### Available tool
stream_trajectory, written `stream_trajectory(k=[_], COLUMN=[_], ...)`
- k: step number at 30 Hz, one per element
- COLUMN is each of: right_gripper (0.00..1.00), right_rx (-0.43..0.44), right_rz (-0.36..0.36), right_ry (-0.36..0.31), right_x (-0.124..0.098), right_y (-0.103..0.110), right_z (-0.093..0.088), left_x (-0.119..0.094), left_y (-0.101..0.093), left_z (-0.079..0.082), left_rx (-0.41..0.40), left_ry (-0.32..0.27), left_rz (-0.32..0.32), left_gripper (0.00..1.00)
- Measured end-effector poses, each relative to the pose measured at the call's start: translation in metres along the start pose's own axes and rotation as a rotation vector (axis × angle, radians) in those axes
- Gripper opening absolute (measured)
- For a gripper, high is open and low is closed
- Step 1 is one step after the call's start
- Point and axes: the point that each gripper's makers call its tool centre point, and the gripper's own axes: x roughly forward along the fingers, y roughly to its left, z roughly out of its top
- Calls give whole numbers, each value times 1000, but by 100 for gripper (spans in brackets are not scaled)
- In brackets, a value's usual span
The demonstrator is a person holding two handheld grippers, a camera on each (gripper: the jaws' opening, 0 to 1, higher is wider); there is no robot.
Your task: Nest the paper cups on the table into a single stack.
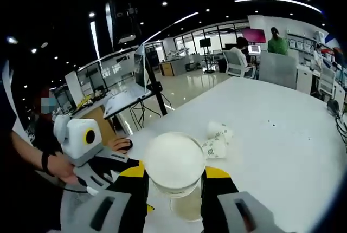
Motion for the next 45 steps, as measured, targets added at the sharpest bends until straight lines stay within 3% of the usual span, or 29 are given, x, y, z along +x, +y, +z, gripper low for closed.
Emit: stream_trajectory(k=[11, 18, 24, 30, 37, 45], right_gripper=[36, 36, 36, 36, 37, 38], right_rx=[-1, 55, 130, 95, 144, 143], right_rz=[88, 132, 195, 206, 253, 271], right_ry=[-26, -34, -54, -27, -14, -8], right_x=[3, 5, 3, 3, 3, 1], right_y=[13, 19, 24, 30, 36, 34], right_z=[7, 8, 11, 5, -4, -11], left_x=[-5, -12, -19, -24, -28, -30], left_y=[5, 11, 6, 1, 0, -6], left_z=[11, 18, 19, 19, 18, 18], left_rx=[30, 59, 52, 90, 122, 161], left_ry=[-33, -51, -71, -77, -72, -63], left_rz=[0, 13, -14, -23, -28, -44], left_gripper=[35, 29, 26, 20, 10, 6])
